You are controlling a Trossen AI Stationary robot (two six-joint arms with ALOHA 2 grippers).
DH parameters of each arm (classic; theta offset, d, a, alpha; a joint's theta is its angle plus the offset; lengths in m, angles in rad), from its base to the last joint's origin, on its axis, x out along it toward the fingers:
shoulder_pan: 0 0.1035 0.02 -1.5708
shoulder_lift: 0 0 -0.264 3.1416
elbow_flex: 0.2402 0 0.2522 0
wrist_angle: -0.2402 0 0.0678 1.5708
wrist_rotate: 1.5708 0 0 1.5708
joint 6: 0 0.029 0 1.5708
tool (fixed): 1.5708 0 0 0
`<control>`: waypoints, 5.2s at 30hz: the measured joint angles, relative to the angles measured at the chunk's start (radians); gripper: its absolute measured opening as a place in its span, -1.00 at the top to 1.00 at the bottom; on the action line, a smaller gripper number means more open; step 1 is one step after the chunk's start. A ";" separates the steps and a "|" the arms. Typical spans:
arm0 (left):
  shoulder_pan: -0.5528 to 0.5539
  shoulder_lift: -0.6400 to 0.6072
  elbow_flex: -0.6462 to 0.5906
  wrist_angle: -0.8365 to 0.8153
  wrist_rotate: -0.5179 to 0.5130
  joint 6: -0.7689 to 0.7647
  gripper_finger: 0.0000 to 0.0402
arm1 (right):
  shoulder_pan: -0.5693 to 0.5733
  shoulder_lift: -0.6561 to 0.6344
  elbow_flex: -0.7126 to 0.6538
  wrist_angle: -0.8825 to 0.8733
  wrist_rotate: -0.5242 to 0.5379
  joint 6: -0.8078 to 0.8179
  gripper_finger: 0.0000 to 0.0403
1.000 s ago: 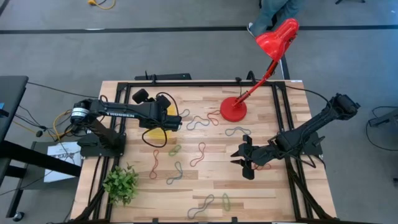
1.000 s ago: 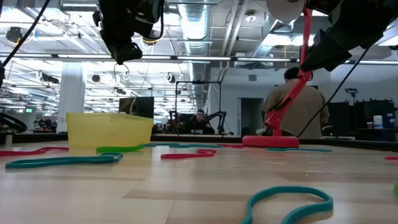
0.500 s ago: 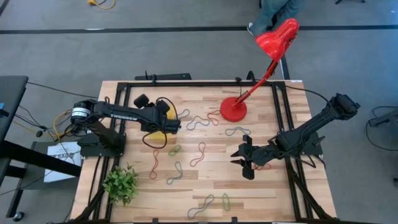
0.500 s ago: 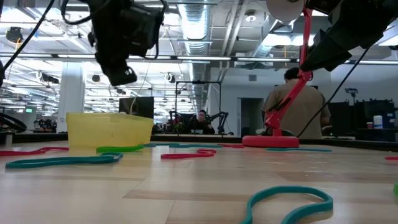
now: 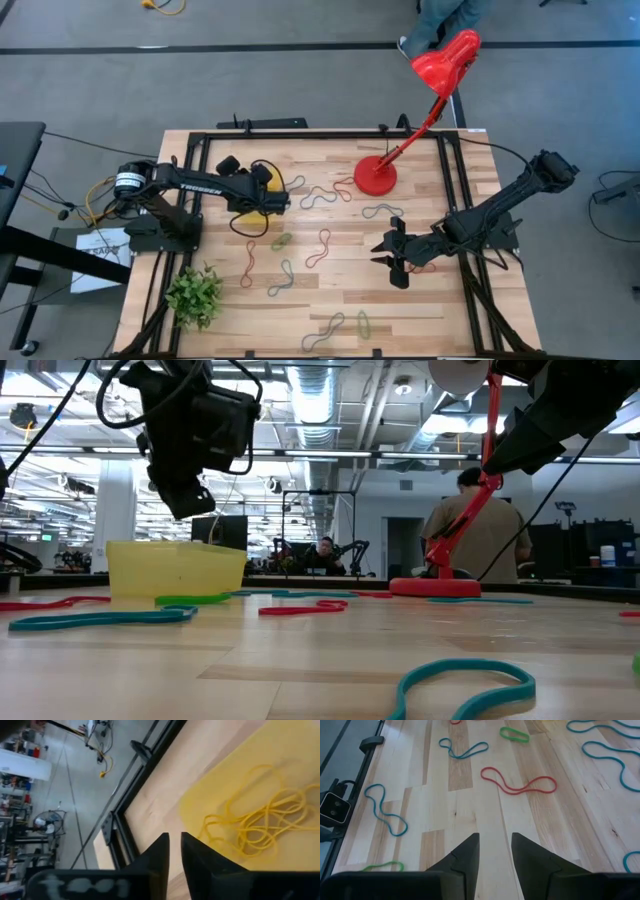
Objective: Pick and place items into bin
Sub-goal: Put the yellow rubber band into the yellow bin, then put the red rubber band into the yellow bin
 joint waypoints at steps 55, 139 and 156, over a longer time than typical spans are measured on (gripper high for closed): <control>-0.670 -0.004 -0.272 0.538 0.556 -0.748 0.59 | 0.000 0.000 0.000 0.000 0.000 0.000 0.47; -0.297 -0.002 0.128 -0.132 0.232 -0.196 1.00 | 0.000 0.000 0.000 0.000 0.000 0.000 0.47; -0.298 -0.002 0.128 -0.060 0.228 0.072 1.00 | 0.000 0.000 0.000 0.000 0.000 0.000 0.47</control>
